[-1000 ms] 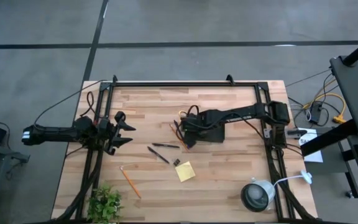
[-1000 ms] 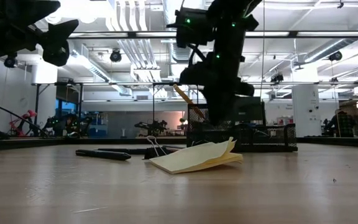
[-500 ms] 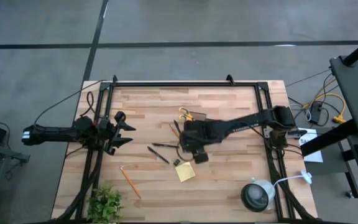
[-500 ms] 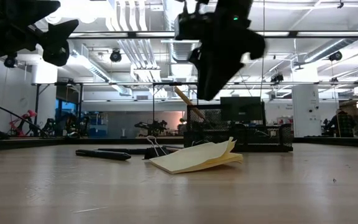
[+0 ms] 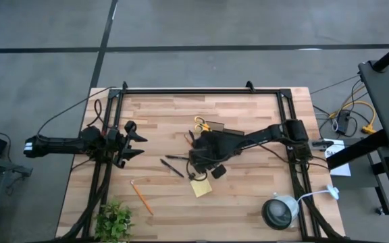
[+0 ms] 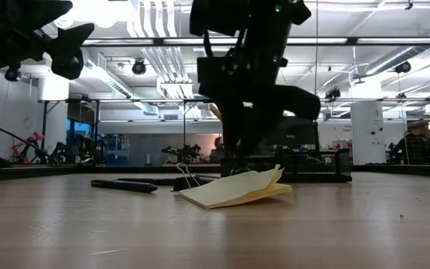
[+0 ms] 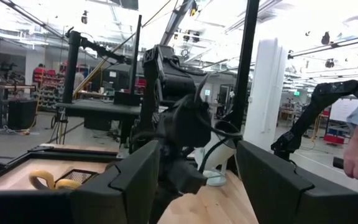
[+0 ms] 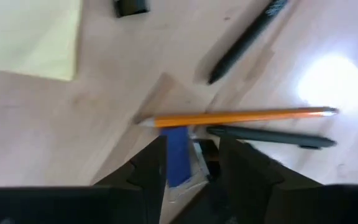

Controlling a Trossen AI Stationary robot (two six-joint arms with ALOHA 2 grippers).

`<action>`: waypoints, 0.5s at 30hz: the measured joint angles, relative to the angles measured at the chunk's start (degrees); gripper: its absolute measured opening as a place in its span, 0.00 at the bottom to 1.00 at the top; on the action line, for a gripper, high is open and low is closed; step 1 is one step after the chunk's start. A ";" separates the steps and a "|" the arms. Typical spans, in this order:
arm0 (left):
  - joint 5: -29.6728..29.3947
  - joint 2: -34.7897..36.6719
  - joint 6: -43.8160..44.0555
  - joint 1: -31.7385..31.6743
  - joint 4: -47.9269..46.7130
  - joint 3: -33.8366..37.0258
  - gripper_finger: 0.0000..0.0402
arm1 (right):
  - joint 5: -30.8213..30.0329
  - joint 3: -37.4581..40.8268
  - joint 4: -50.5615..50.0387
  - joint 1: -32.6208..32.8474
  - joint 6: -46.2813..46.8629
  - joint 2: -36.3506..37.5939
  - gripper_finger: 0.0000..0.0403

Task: Pick and place office supplies into organizer
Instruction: Put the top black binder clip into the black desk organizer

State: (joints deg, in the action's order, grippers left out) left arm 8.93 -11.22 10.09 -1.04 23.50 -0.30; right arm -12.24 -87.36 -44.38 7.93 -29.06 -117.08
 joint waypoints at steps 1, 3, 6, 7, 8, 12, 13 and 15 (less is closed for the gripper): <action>0.03 0.01 0.00 0.02 -0.01 0.00 0.50 | 0.07 -0.26 0.13 -0.15 -0.09 0.00 0.31; 0.02 -0.01 -0.01 0.01 0.01 0.00 0.50 | 0.16 -0.36 0.20 -0.48 -0.37 0.00 0.31; 0.02 -0.02 0.01 0.00 -0.06 0.00 0.50 | 0.66 -0.21 0.27 -1.18 -3.64 -0.33 0.29; 0.00 -0.02 -0.01 0.00 0.04 0.00 0.50 | 0.69 -0.21 0.28 -1.37 -4.83 -0.62 0.29; 0.00 -0.02 -0.01 0.01 0.04 0.00 0.50 | 0.71 -0.21 0.37 -1.50 -6.00 -0.97 0.29; 0.02 0.00 0.00 0.02 0.00 0.00 0.50 | 1.55 -0.17 0.76 -2.25 -8.77 -2.75 0.27; 0.00 0.00 -0.01 0.00 -0.04 0.00 0.50 | 2.12 -0.17 0.67 -2.57 -8.40 -3.09 0.26; 0.02 -0.02 0.01 0.02 0.00 0.00 0.50 | 2.19 -0.24 0.73 -2.93 -7.72 -3.76 0.24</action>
State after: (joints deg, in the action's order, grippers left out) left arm 8.95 -11.25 10.11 -1.02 23.50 -0.30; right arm -10.05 -87.60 -43.65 5.00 -36.79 -120.83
